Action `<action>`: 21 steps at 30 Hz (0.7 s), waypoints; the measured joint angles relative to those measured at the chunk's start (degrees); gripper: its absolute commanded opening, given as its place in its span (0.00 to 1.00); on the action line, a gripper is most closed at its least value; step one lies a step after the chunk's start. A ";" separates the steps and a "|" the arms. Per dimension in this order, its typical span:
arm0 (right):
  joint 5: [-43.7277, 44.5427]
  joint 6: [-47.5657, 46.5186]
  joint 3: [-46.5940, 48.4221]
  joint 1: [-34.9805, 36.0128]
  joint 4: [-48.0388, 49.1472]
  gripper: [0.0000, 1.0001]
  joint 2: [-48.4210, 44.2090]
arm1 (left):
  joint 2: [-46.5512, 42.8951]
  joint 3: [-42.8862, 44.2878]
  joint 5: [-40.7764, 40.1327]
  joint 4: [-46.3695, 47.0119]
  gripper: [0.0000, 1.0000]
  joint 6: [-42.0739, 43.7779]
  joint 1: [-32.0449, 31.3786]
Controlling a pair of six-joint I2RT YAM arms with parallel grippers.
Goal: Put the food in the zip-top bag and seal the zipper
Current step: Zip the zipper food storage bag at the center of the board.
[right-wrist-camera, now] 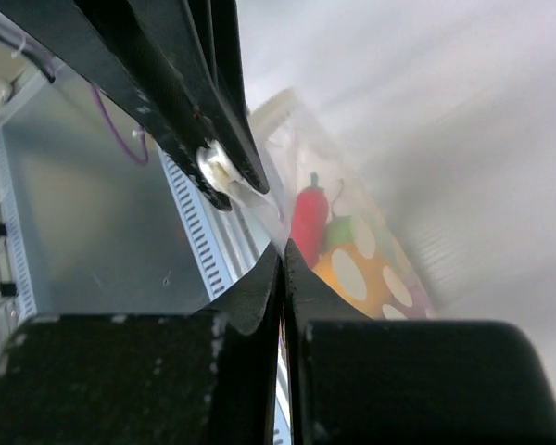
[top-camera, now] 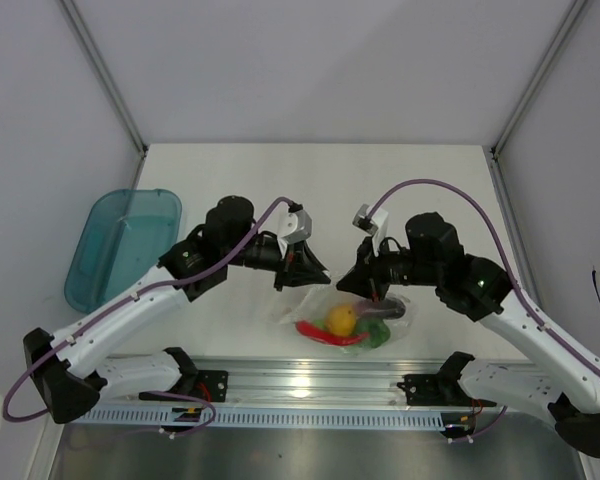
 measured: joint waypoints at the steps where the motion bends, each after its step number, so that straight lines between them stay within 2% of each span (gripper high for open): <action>1: -1.07 -0.39 0.00 -0.02 -0.33 0.08 0.68 | 0.35 0.66 0.31 -0.74 0.01 -0.11 0.11; 2: -2.16 -0.68 0.00 -0.11 -0.59 0.20 1.49 | 0.66 1.18 0.70 -1.05 0.01 -0.24 0.22; 4: -4.33 -1.27 -0.02 -0.13 -0.63 0.31 3.26 | 1.68 2.60 1.60 -2.10 0.00 -0.48 0.33; 7: -6.84 -2.23 -0.44 -0.13 -0.37 0.60 4.33 | 2.97 4.15 3.15 -3.13 0.01 -0.59 0.42; 8: -7.63 -2.56 -0.76 -0.11 -0.11 0.63 4.26 | 3.13 4.26 3.63 -3.23 0.01 -0.66 0.46; 12: -9.35 -3.98 -1.92 -0.13 1.01 0.64 4.15 | 3.17 4.26 5.25 -3.52 0.00 -1.18 0.63; 19: -12.39 -5.81 -3.89 -0.48 5.07 0.59 4.48 | 3.17 4.22 7.23 -3.15 0.00 -2.60 0.66; 20: -12.87 -6.03 -4.15 -0.63 5.79 0.57 4.52 | 3.15 4.22 7.45 -3.15 0.01 -2.60 0.68; 21: -13.66 -6.27 -4.37 -0.85 6.47 0.49 4.61 | 3.15 4.22 7.56 -3.17 0.01 -2.60 0.70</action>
